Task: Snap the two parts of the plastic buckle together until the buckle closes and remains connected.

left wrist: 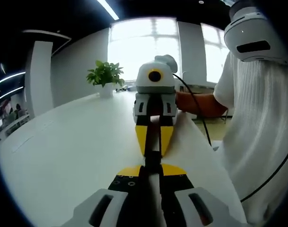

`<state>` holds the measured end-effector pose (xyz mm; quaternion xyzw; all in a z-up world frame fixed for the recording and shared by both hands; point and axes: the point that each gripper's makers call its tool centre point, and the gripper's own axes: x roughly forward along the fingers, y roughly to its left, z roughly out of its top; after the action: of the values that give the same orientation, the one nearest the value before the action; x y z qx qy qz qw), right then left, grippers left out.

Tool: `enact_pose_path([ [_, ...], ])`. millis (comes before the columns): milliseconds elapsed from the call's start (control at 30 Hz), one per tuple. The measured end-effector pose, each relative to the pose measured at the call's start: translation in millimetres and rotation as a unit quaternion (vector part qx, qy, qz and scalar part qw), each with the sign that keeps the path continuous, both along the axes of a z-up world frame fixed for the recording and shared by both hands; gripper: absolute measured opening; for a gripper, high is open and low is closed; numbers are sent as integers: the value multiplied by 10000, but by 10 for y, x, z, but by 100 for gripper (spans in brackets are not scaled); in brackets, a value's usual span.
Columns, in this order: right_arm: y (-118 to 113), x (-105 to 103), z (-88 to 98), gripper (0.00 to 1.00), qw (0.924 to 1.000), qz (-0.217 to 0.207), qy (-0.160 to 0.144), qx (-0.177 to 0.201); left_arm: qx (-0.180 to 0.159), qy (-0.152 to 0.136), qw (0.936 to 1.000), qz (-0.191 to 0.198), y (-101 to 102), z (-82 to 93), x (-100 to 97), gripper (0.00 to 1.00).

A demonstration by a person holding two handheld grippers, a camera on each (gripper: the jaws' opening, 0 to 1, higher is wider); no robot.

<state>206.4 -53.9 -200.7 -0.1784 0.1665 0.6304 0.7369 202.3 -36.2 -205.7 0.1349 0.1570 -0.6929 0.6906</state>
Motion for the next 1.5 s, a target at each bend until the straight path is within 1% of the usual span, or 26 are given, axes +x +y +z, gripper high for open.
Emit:
enact_pose_path([
  [300,-14,27,-4,12,10000,3,25,9,16,19,9999,145,3,3,27,14],
  [533,2,13,-3,12,10000,0,27,32,1,12,9999,120,-6,6,19,15],
  [667,8,6,-5,12,10000,18,41,33,-4,56,10000,66,-7,7,-7,22],
  [867,15,2,-3,12,10000,13,38,40,-2,78,9999,95,-10,7,-6,24],
  [1033,19,-1,2,12,10000,29,28,66,-6,104,9999,119,-17,11,-10,30],
  [1200,26,-6,1,12,10000,37,23,70,-27,128,9998,172,-13,22,-9,30],
  [1500,13,2,3,12,9999,21,-11,105,-117,63,9993,362,-8,48,62,31],
])
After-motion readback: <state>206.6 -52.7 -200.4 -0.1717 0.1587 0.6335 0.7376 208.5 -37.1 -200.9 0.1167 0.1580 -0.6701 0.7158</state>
